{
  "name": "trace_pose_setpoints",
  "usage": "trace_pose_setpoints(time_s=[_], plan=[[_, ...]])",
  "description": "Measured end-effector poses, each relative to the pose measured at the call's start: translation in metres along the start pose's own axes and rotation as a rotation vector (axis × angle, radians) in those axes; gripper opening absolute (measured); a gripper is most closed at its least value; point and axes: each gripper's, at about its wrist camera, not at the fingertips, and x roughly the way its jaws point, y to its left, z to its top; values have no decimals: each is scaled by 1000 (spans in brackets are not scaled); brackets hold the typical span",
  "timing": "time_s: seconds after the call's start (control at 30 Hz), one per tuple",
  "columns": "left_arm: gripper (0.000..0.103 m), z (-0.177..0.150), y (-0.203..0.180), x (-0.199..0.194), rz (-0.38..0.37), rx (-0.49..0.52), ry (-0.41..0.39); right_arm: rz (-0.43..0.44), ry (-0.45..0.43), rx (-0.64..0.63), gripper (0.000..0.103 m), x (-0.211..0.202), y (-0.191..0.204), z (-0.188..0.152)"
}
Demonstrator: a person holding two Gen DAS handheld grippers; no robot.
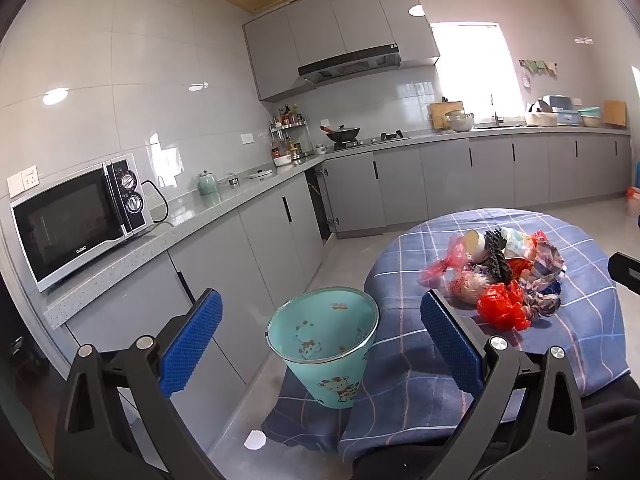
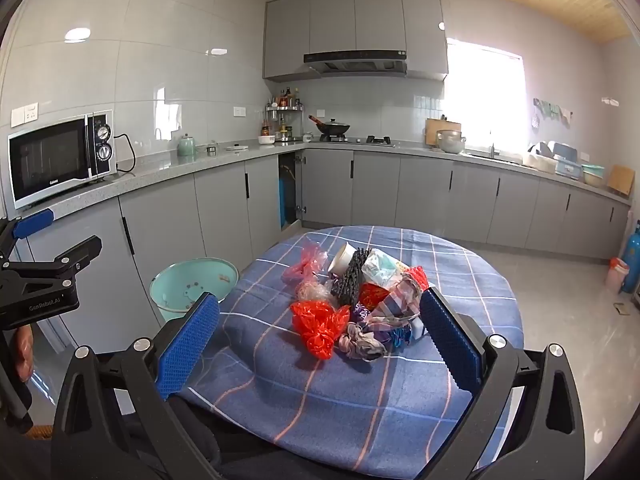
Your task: Collect trash
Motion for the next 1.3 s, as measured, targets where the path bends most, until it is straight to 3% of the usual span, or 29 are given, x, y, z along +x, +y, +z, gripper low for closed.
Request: trace_pose_setpoints(time_s=[1.3], plan=[[98,-2,6,10,9,-22,17,0,21,17,99,4,-3,-2]])
